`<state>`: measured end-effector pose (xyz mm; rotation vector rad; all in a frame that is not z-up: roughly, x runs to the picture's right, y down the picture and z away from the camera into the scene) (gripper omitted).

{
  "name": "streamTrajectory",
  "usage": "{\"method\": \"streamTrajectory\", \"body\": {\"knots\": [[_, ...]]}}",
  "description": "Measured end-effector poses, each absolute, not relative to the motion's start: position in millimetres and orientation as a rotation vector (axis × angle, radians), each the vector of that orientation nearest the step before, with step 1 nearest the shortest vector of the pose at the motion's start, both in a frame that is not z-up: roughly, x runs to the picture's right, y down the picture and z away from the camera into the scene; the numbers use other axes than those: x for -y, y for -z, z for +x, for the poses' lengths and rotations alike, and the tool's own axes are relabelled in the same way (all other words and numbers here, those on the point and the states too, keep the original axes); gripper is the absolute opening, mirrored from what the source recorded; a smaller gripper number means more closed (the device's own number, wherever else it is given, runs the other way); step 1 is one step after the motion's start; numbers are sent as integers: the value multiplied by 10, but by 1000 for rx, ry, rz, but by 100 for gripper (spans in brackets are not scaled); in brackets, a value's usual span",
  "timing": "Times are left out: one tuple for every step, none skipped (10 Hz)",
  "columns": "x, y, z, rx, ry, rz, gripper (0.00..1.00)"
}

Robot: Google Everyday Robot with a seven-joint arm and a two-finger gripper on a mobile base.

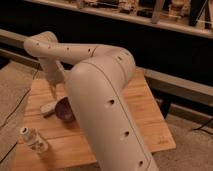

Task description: Move the arm in a circular motion

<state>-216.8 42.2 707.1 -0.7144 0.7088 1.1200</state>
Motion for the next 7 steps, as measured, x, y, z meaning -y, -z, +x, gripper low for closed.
{"method": "streamTrajectory", "body": {"knots": [[-541, -6904, -2185, -700, -1107, -735, 65], [-678, -6722, -2151, -696, -1103, -758, 65], [-836, -6549, -2055, -701, -1111, -781, 65], [-987, -6406, -1901, -716, -1132, -796, 65], [-1086, -6315, -1737, -732, -1163, -804, 65], [-1179, -6225, -1494, -756, -1210, -803, 65], [-1214, -6168, -1123, -789, -1280, -779, 65]]}}
